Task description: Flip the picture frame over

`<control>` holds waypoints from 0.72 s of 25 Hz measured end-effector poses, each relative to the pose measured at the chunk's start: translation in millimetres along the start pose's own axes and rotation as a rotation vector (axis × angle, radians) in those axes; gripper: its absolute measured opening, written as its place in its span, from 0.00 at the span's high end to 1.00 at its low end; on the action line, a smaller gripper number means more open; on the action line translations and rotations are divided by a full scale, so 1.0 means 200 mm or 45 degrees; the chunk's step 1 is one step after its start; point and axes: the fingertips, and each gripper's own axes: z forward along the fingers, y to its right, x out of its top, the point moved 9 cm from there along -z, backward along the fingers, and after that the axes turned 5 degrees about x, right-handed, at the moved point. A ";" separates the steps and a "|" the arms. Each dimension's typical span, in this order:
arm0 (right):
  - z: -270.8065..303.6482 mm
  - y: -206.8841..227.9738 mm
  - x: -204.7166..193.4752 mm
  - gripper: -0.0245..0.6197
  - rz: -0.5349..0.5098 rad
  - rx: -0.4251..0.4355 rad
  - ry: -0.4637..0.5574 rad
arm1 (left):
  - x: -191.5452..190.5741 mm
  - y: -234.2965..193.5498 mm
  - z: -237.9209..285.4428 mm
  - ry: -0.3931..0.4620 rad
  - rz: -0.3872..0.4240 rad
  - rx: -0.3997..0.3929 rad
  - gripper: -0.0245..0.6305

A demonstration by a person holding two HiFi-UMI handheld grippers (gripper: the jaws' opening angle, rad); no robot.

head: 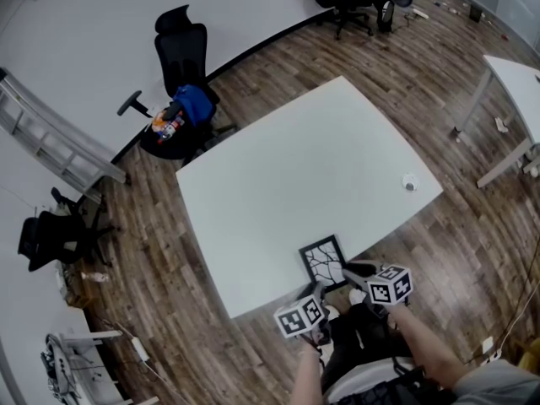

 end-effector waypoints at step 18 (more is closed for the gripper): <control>-0.07 0.04 0.00 0.74 0.053 0.098 0.027 | 0.04 -0.01 -0.01 -0.040 -0.099 0.014 0.84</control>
